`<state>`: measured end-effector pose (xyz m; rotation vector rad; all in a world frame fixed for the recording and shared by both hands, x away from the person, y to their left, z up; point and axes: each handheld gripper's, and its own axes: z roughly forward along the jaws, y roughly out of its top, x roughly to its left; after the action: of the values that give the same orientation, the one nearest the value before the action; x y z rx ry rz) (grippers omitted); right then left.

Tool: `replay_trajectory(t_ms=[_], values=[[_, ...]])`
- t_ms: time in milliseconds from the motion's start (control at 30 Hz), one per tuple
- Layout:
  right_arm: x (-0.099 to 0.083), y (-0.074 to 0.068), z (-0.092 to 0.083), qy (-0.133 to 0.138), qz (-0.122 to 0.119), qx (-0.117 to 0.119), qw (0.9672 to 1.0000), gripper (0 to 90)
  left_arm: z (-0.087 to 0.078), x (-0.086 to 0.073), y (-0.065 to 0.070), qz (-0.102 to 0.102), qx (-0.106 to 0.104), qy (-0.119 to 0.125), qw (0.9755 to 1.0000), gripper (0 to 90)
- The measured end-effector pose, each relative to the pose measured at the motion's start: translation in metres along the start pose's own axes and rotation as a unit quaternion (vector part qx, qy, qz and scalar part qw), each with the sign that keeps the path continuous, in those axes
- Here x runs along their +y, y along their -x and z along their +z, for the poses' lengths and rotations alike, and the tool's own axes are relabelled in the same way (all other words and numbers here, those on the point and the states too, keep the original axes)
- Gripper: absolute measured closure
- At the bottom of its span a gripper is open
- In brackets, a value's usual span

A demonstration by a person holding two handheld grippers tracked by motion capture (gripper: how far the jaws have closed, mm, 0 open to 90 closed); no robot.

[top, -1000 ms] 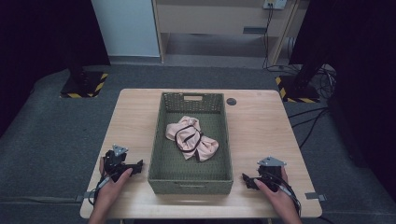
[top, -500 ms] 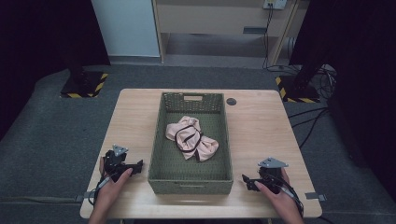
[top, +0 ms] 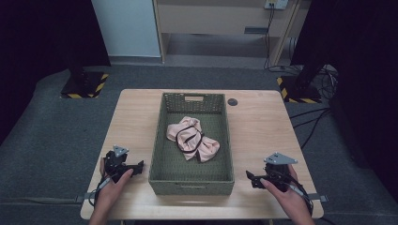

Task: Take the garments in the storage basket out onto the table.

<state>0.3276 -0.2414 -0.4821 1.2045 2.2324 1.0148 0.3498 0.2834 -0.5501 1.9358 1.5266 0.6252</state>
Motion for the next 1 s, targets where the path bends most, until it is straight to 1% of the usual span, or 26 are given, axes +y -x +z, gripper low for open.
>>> replay_trajectory(t_ms=[333, 533, 700, 733, 767, 800, 867, 1000], values=[[0.036, -0.004, -0.020, 0.018, -0.015, 0.003, 0.9997, 3.3, 0.000, 0.000, 0.000, 0.000, 0.000, 0.000, 1.0000, 0.0], [0.059, -0.010, -0.026, 0.023, -0.030, 0.006, 0.9993, 3.1, 0.000, 0.000, 0.000, 0.000, 0.000, 0.000, 1.0000, 0.0], [0.076, -0.016, -0.027, 0.026, -0.043, 0.009, 0.9987, 3.1, 0.000, 0.000, 0.000, 0.000, 0.000, 0.000, 1.0000, 0.0], [0.076, -0.016, -0.027, 0.026, -0.043, 0.009, 0.9987, 3.1, 0.000, 0.000, 0.000, 0.000, 0.000, 0.000, 1.0000, 0.0], [0.083, -0.019, -0.027, 0.028, -0.046, 0.012, 0.9985, 3.0, 0.000, 0.000, 0.000, 0.000, 0.000, 0.000, 1.0000, 0.0], [0.083, -0.019, -0.027, 0.028, -0.046, 0.012, 0.9985, 3.0, 0.000, 0.000, 0.000, 0.000, 0.000, 0.000, 1.0000, 0.0], [0.093, -0.023, -0.025, 0.029, -0.052, 0.017, 0.9981, 2.9, 0.000, 0.000, 0.000, 0.000, 0.000, 0.000, 1.0000, 0.0], [0.104, -0.029, -0.023, 0.033, -0.060, 0.021, 0.9974, 2.7, 0.000, 0.000, 0.000, 0.000, 0.000, 0.000, 1.0000, 0.0]])
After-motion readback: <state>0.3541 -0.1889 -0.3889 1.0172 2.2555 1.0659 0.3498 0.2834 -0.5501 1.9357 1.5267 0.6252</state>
